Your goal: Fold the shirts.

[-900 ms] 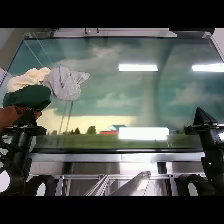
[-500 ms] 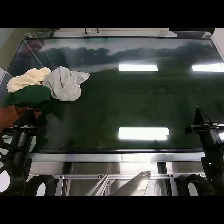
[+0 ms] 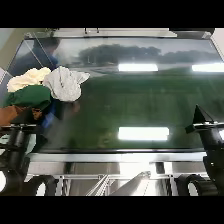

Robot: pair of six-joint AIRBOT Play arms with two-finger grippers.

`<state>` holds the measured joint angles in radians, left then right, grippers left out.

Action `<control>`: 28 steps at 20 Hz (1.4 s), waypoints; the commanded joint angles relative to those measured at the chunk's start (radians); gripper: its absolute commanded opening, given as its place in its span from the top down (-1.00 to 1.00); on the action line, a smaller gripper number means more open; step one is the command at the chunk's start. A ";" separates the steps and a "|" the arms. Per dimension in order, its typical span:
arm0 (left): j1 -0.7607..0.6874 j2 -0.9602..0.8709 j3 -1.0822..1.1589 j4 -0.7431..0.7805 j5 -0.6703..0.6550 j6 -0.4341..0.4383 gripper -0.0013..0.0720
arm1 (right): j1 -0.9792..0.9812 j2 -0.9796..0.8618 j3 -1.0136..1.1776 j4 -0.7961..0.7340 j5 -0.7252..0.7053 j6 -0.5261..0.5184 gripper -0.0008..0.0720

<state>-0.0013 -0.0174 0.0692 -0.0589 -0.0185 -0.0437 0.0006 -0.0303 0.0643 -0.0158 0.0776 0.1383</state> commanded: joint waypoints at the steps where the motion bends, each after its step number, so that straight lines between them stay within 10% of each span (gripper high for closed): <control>1: 0.001 -0.095 0.161 -0.038 -0.017 0.061 0.90 | 0.001 -0.099 0.153 -0.002 0.037 0.019 0.95; 5: 0.001 -0.439 0.459 -0.041 -0.106 0.052 0.90 | 0.001 -0.414 0.446 -0.031 0.221 0.027 0.95; 8: 0.002 -0.652 0.615 -0.007 -0.317 -0.003 0.90 | 0.001 -0.654 0.610 -0.219 0.393 0.306 0.95; 12: 0.002 -0.825 0.803 0.672 -0.620 -0.504 0.90 | 0.001 -0.867 0.748 -0.522 0.687 0.654 0.95; 15: 0.034 -0.933 0.922 0.823 -0.818 -0.842 0.90 | 0.001 -0.939 0.752 -0.400 0.716 0.656 0.95; 24: 0.084 -1.094 1.019 0.815 -1.037 -1.121 0.89 | 0.003 -1.059 0.752 -0.145 0.769 0.682 0.95; 26: 0.050 -1.129 1.007 0.815 -1.046 -1.133 -0.10 | 0.003 -1.088 0.752 -0.034 0.769 0.682 0.93; 27: 0.028 -1.147 1.007 0.815 -1.046 -1.133 -0.18 | 0.003 -1.107 0.752 0.024 0.769 0.682 0.93; 28: 0.003 -1.164 1.007 0.814 -1.046 -1.133 0.28 | 0.003 -1.126 0.752 0.064 0.768 0.682 0.92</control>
<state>0.0456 -1.1347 1.0794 0.7502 -1.0412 -1.1225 0.0029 -1.1099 0.8150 -0.1066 0.8314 0.8135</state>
